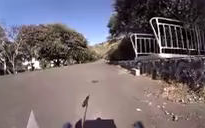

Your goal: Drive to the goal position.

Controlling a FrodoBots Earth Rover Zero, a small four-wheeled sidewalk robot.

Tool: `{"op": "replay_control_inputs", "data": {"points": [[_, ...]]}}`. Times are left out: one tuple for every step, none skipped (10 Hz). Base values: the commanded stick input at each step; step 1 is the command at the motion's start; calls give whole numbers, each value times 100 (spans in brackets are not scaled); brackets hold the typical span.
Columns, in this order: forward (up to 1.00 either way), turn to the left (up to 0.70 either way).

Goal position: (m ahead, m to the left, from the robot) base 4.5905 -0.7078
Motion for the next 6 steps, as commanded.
{"op": "replay_control_inputs", "data": {"points": [[50, 0], [50, 0], [50, 0], [50, 0], [50, 0], [50, 0]]}}
